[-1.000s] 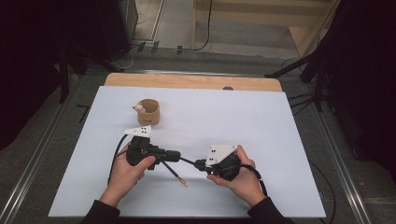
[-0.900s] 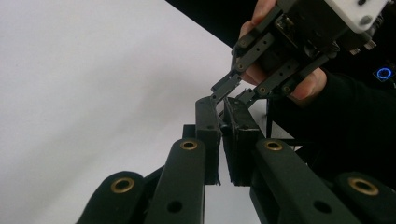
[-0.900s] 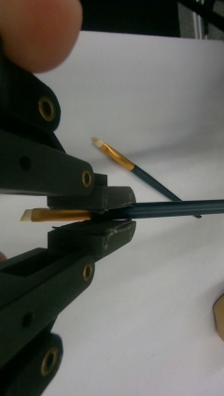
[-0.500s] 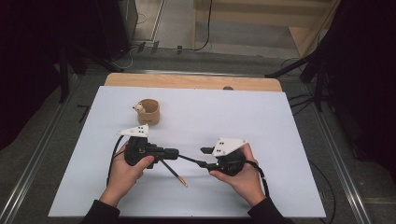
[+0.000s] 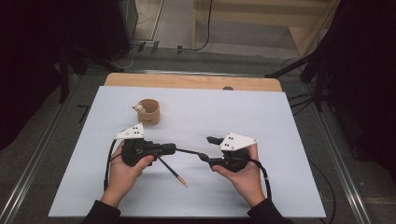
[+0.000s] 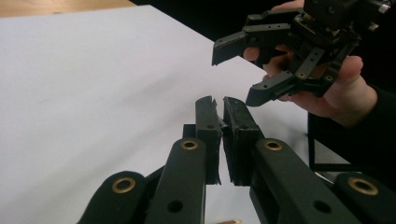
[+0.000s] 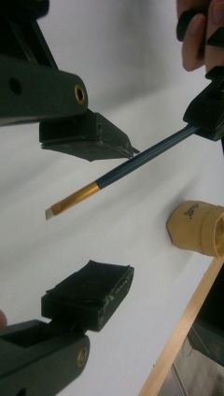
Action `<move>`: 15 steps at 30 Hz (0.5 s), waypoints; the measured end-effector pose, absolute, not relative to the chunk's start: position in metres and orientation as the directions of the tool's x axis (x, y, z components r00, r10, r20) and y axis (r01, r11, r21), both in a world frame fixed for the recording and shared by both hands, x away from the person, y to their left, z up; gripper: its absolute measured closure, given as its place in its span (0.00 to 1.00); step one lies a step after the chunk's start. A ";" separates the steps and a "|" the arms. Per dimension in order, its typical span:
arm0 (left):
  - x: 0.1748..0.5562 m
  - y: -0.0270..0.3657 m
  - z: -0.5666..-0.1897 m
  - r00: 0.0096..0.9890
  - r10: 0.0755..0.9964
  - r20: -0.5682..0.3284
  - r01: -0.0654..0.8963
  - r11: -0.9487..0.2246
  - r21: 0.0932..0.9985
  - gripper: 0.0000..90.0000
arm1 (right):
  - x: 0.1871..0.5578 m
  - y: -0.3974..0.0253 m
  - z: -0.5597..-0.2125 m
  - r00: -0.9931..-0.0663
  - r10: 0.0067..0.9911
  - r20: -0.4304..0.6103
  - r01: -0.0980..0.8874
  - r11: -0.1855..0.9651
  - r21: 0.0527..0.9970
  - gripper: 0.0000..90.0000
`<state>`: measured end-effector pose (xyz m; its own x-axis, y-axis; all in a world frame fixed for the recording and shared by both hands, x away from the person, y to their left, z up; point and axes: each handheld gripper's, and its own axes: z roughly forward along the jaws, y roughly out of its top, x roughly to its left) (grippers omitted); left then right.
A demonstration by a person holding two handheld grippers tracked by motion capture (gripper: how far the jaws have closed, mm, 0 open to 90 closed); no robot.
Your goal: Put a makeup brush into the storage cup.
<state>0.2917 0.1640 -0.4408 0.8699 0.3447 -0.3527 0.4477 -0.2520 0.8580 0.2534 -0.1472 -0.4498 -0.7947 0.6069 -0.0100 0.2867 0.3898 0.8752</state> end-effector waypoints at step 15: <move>0.285 0.166 -0.441 0.861 0.425 -0.279 0.374 -0.158 0.914 0.95 | 0.257 -0.157 -0.452 -0.717 0.679 0.159 0.375 0.182 0.909 0.38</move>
